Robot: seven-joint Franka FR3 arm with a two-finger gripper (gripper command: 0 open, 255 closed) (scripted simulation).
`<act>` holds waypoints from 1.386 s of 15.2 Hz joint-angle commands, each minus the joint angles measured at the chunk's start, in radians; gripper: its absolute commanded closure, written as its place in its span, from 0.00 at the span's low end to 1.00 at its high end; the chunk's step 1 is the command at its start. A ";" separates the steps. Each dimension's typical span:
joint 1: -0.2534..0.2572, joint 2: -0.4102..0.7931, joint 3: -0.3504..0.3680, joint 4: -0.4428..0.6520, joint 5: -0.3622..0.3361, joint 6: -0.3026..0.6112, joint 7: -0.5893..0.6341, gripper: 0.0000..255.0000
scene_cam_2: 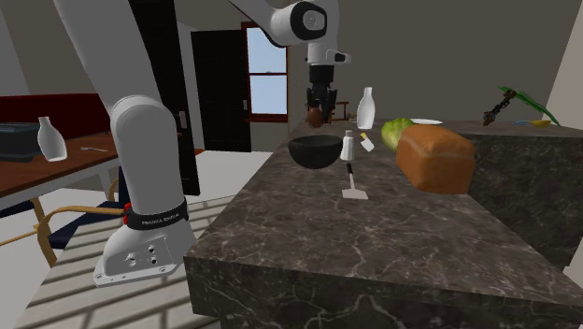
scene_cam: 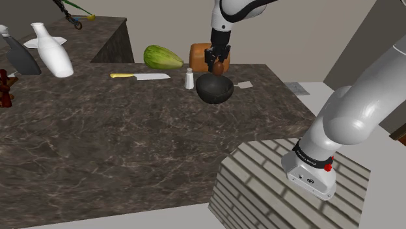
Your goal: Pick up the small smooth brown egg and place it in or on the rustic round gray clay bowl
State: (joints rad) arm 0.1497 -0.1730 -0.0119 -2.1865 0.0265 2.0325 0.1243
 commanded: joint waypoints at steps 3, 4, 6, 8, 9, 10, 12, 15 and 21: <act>0.000 0.018 0.000 -0.037 0.001 0.056 -0.001 1.00; 0.000 0.022 0.000 -0.046 0.001 0.069 -0.002 1.00; 0.001 0.030 0.000 -0.060 0.002 0.091 -0.002 1.00; 0.001 0.030 0.000 -0.060 0.002 0.091 -0.002 1.00; 0.001 0.030 0.000 -0.060 0.002 0.091 -0.002 1.00; 0.001 0.030 0.000 -0.060 0.002 0.091 -0.002 1.00; 0.001 0.030 0.000 -0.060 0.002 0.091 -0.002 1.00; 0.001 0.030 0.000 -0.060 0.002 0.091 -0.002 0.00; 0.000 0.005 0.000 -0.017 0.000 0.023 -0.001 0.00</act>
State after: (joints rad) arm 0.1504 -0.1573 -0.0113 -2.2165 0.0274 2.0803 0.1239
